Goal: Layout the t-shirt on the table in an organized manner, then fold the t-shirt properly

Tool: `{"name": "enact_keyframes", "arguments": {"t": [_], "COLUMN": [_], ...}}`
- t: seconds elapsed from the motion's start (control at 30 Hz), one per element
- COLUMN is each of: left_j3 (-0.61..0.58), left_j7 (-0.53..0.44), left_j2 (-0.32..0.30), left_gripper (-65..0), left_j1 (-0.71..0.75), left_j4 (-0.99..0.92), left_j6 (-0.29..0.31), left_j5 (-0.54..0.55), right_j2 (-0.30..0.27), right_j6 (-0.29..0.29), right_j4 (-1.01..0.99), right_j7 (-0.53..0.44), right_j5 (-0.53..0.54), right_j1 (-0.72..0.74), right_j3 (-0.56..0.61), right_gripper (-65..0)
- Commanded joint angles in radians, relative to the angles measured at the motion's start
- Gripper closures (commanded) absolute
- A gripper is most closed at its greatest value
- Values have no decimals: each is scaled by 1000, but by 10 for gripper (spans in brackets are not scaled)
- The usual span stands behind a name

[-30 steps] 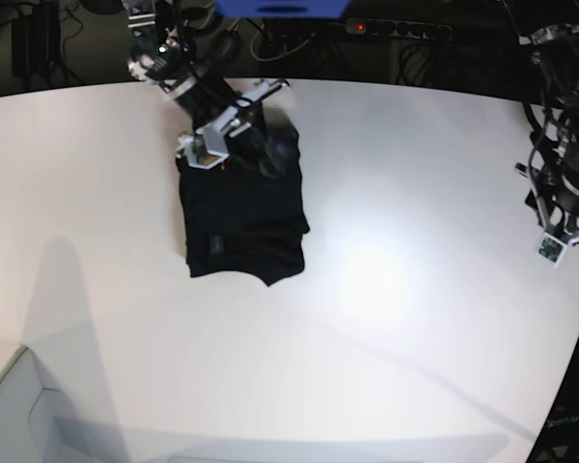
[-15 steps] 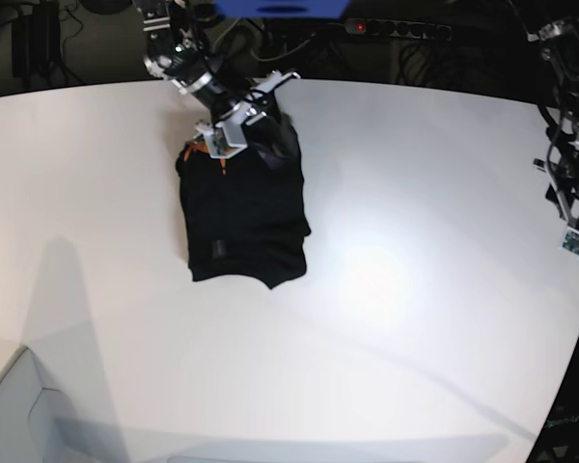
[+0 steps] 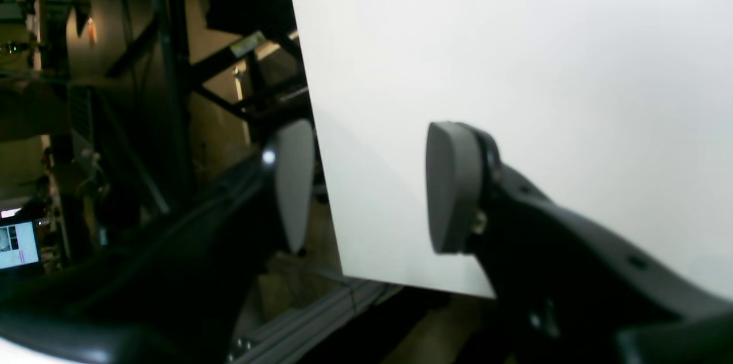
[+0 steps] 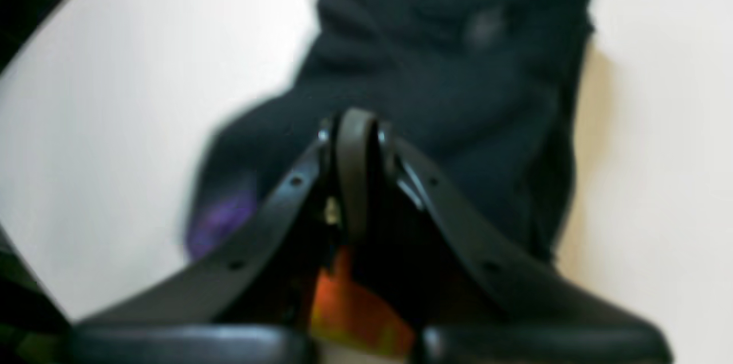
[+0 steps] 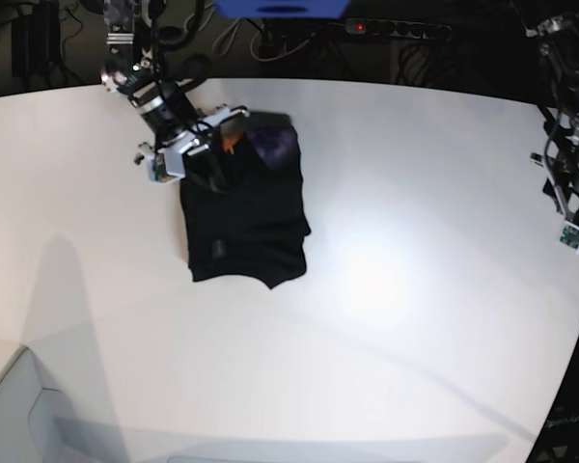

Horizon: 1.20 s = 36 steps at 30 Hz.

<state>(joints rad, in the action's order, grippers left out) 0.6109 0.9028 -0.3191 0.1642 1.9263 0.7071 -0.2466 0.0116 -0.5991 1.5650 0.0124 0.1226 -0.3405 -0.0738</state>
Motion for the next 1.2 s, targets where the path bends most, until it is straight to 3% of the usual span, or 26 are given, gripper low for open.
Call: {"name": "enact_keyframes", "arguments": {"t": [0.0, 0.2, 0.37, 0.47, 0.57, 0.77, 0.9, 1.03, 1.17], "left_j3": [7, 7, 79, 165, 271, 412, 419, 386, 303], "left_j7": [-7, -7, -7, 3, 37, 54, 42, 42, 42], "left_j2": [-16, -16, -2, 27, 79, 189, 257, 321, 361], "left_gripper": [-308, -308, -308, -306, -243, 0, -1, -1, -1], "left_j1": [5, 16, 50, 56, 81, 140, 217, 278, 355], "left_j4": [17, 17, 19, 28, 48, 63, 60, 60, 46], "left_j6": [-9, -9, -9, -9, -9, -9, -9, -9, -9], "left_j5": [-3, -4, 8, 74, 114, 115, 119, 132, 134], "right_j2": [-5, -17, -19, -19, -12, 44, 89, 86, 80], "right_j6": [-8, -8, -8, -8, -2, -2, -8, -8, -8], "right_j4": [-11, -61, 162, 325, 440, 447, 443, 418, 345], "right_j7": [-24, -27, -27, -21, -18, -18, -16, -16, -16], "right_j5": [16, 16, 18, 18, 16, 16, 65, 167, 171], "right_j1": [11, 19, -38, -85, -157, -296, -383, -484, -530], "right_j3": [-2, -5, -8, -8, -34, -214, -343, -427, -485], "right_gripper": [0, 0, 0, 0, 0, 0, 0, 0, 0]}}
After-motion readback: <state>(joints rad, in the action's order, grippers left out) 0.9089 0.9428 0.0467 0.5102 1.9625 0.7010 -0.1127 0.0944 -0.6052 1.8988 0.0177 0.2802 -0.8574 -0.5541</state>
